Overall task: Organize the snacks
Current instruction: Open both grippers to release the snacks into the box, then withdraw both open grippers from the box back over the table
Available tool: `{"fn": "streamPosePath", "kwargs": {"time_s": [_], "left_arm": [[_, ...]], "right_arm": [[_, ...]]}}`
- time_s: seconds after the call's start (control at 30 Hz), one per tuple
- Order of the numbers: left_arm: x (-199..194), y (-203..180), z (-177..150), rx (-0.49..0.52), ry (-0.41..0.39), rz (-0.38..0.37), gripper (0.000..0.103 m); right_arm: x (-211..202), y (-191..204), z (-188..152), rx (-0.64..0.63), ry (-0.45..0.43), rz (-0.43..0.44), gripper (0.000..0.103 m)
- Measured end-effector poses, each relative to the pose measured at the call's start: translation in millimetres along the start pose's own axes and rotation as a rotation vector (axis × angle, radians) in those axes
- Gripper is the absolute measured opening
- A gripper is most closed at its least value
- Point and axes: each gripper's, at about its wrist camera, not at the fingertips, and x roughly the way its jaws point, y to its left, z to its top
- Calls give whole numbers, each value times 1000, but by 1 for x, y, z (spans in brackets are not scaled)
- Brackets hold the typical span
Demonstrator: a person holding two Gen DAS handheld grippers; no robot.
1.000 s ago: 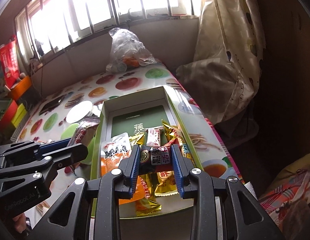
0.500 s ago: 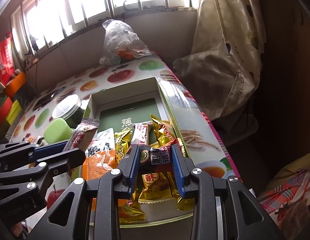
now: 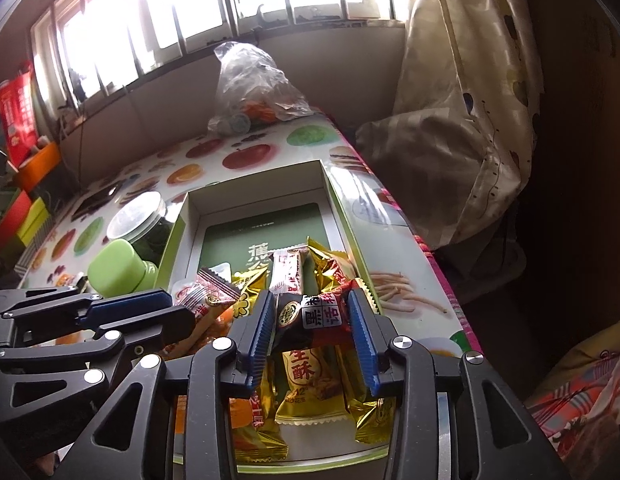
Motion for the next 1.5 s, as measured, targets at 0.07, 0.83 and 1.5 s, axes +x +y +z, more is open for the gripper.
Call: {"fn": "streamPosePath", "kwargs": {"time_s": [0.07, 0.83, 1.5], "left_arm": [[0, 0, 1, 0, -2, 2, 22], [-37, 7, -6, -16, -73, 38, 40], [-99, 45, -31, -69, -168, 170, 43]], "right_arm": [[-1, 0, 0, 0, -2, 4, 39], [-24, -1, -2, 49, -34, 11, 54], [-61, 46, 1, 0, -94, 27, 57]]}}
